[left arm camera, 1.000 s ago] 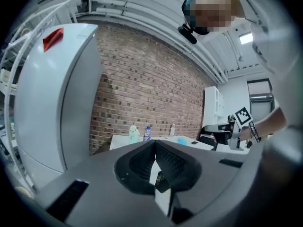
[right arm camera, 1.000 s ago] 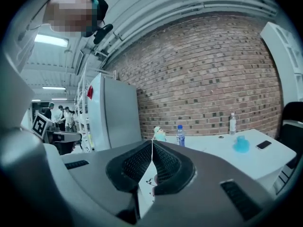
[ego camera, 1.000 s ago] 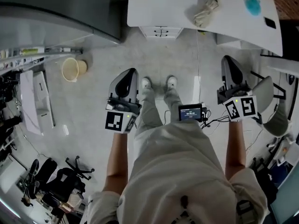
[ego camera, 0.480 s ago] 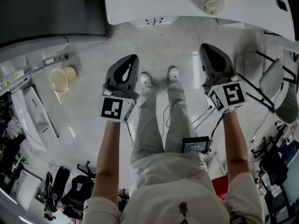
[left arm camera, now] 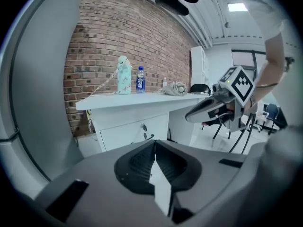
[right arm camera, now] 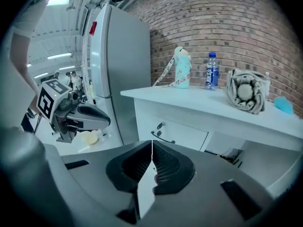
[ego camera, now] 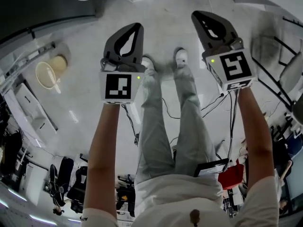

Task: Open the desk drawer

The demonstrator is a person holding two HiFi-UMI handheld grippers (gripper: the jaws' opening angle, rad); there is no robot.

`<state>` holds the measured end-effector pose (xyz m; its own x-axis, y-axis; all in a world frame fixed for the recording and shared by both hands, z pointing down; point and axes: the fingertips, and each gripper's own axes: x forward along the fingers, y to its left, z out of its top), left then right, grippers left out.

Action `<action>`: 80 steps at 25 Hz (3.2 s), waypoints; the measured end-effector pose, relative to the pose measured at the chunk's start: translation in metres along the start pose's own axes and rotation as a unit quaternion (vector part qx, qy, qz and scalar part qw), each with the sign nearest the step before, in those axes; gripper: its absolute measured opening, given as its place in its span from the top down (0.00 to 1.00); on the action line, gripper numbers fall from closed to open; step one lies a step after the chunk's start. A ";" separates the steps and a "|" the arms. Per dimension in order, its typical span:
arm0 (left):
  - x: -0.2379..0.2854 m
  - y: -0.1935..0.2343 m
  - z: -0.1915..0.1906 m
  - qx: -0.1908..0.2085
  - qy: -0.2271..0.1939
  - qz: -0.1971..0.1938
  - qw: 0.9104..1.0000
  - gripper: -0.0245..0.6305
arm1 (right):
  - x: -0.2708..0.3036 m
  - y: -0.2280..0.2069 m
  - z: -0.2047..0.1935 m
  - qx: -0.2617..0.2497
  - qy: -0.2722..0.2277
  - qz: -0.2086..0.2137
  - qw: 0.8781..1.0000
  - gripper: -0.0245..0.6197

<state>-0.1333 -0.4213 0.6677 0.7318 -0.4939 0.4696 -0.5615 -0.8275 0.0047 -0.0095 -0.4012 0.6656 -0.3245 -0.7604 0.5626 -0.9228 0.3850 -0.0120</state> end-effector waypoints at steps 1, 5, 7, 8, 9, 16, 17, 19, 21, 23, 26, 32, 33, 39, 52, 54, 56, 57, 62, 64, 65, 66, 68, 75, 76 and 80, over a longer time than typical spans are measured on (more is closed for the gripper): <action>0.009 0.001 -0.006 0.013 0.001 0.002 1.000 0.95 | 0.009 -0.002 -0.005 -0.008 0.002 0.002 1.000 0.92; 0.042 0.003 -0.032 0.091 0.015 0.005 0.996 0.95 | 0.041 -0.006 -0.028 -0.063 0.017 0.008 0.998 0.92; 0.059 0.004 -0.040 0.119 0.026 0.002 0.993 0.95 | 0.056 -0.009 -0.039 -0.089 0.034 0.013 0.995 0.92; 0.068 0.004 -0.042 0.128 0.031 -0.002 0.991 0.95 | 0.063 -0.012 -0.042 -0.101 0.043 0.015 0.994 0.92; 0.078 0.005 -0.043 0.136 0.037 -0.006 0.990 0.95 | 0.070 -0.015 -0.045 -0.116 0.051 0.014 0.992 0.92; 0.132 0.027 -0.035 0.236 0.073 0.006 0.969 0.78 | 0.124 -0.032 -0.038 -0.278 0.095 0.000 0.956 0.74; 0.139 0.030 -0.032 0.254 0.079 0.008 0.964 0.78 | 0.130 -0.034 -0.035 -0.305 0.095 -0.005 0.948 0.74; 0.152 0.036 -0.031 0.298 0.092 0.010 0.950 0.78 | 0.142 -0.036 -0.029 -0.355 0.095 -0.015 0.930 0.74; 0.163 0.040 -0.035 0.340 0.111 0.010 0.934 0.76 | 0.154 -0.035 -0.028 -0.397 0.101 -0.016 0.912 0.74; 0.172 0.042 -0.041 0.382 0.132 0.010 0.915 0.75 | 0.164 -0.034 -0.032 -0.434 0.113 -0.014 0.894 0.74; 0.181 0.045 -0.049 0.444 0.153 0.009 0.883 0.75 | 0.176 -0.031 -0.041 -0.473 0.131 -0.012 0.871 0.74; 0.192 0.045 -0.061 0.521 0.183 0.007 0.834 0.77 | 0.190 -0.030 -0.049 -0.532 0.148 -0.028 0.834 0.79; 0.194 0.044 -0.059 0.529 0.179 0.014 0.829 0.82 | 0.191 -0.032 -0.048 -0.540 0.148 -0.035 0.828 0.80; 0.201 0.035 -0.057 0.548 0.176 0.028 0.818 0.93 | 0.191 -0.040 -0.047 -0.563 0.146 -0.067 0.811 0.91; 0.165 0.000 -0.071 0.530 0.168 -0.007 0.831 0.93 | 0.152 -0.009 -0.068 -0.551 0.143 -0.037 0.821 0.91; 0.157 -0.007 -0.077 0.528 0.169 -0.013 0.832 0.93 | 0.145 -0.002 -0.075 -0.552 0.144 -0.035 0.821 0.91; 0.149 -0.013 -0.083 0.530 0.170 -0.019 0.831 0.93 | 0.139 0.006 -0.079 -0.551 0.145 -0.032 0.821 0.91; 0.145 -0.015 -0.085 0.530 0.171 -0.020 0.830 0.93 | 0.136 0.010 -0.081 -0.550 0.144 -0.030 0.822 0.91; 0.130 -0.033 -0.094 0.522 0.175 -0.033 0.834 0.93 | 0.119 0.025 -0.097 -0.546 0.147 -0.018 0.825 0.91; 0.127 -0.035 -0.096 0.525 0.175 -0.030 0.833 0.93 | 0.115 0.027 -0.100 -0.550 0.147 -0.015 0.822 0.91; 0.127 -0.033 -0.095 0.527 0.172 -0.023 0.832 0.93 | 0.115 0.028 -0.100 -0.550 0.146 -0.015 0.822 0.91; 0.127 -0.030 -0.093 0.525 0.166 -0.016 0.834 0.93 | 0.115 0.027 -0.099 -0.549 0.144 -0.018 0.823 0.91; 0.128 -0.029 -0.089 0.500 0.157 -0.015 0.851 0.91 | 0.115 0.026 -0.097 -0.542 0.143 -0.025 0.828 0.90; 0.113 -0.035 -0.089 0.398 0.125 -0.021 0.909 0.69 | 0.108 0.033 -0.100 -0.472 0.151 0.004 0.868 0.70; 0.110 -0.032 -0.087 0.377 0.121 -0.012 0.918 0.70 | 0.106 0.034 -0.098 -0.467 0.145 0.001 0.872 0.70; 0.091 -0.017 -0.065 0.256 0.085 0.040 0.962 0.93 | 0.089 0.030 -0.078 -0.405 0.109 -0.034 0.907 0.89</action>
<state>-0.0828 -0.4350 0.7679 0.5955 -0.5464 0.5889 -0.3167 -0.8334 -0.4529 -0.0496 -0.4169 0.7797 -0.1429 -0.7087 0.6909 -0.4547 0.6670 0.5902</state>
